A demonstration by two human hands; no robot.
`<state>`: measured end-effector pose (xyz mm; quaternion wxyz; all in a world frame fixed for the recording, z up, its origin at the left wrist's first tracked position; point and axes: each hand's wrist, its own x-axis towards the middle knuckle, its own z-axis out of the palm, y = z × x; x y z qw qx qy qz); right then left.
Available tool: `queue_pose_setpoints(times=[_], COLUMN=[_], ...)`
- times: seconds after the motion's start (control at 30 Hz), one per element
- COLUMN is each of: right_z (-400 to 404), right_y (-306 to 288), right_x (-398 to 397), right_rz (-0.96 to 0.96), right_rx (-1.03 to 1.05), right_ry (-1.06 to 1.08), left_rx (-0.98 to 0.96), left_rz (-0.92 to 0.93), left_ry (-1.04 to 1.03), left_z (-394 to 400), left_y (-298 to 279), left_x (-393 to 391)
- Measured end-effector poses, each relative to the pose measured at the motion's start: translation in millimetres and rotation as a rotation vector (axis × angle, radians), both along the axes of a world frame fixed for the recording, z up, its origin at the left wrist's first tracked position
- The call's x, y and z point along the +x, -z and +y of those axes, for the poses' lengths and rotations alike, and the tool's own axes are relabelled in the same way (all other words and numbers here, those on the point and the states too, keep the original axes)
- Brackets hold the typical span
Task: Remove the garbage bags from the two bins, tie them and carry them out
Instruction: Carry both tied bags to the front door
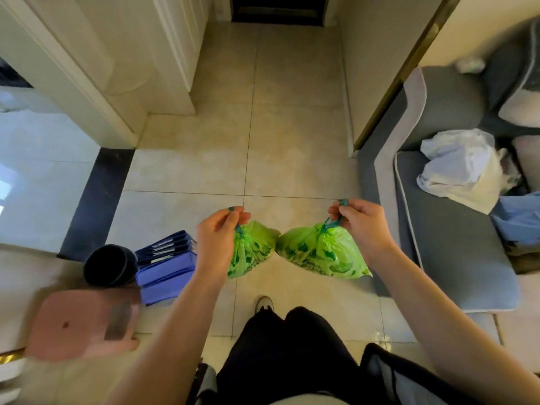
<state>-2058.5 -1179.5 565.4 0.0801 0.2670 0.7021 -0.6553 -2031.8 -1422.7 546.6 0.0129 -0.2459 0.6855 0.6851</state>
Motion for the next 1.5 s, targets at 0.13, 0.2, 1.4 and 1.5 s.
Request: queue_pose_setpoints(times=[0.13,0.2,1.4,1.5], right_z=[-6,-7,-51,-50], right_y=[-2,-2,-3,-13], right_x=[-75,-116,-843,-897], right_rz=[0.028,0.041,0.060,0.095], right_rx=[-0.052,-0.088,-0.144,-0.128], right_ry=[0.067,0.087,0.155,0.149], left_rx=[-0.023,-0.024,-0.049,-0.051], left_rz=[0.015,0.022,-0.004,0.012], left_ry=[0.019,0.012,-0.086,-0.059], left_z=[-11,-13,-65,-61], left_y=[6,6,1,2], left_x=[-77,-116,-826,-890])
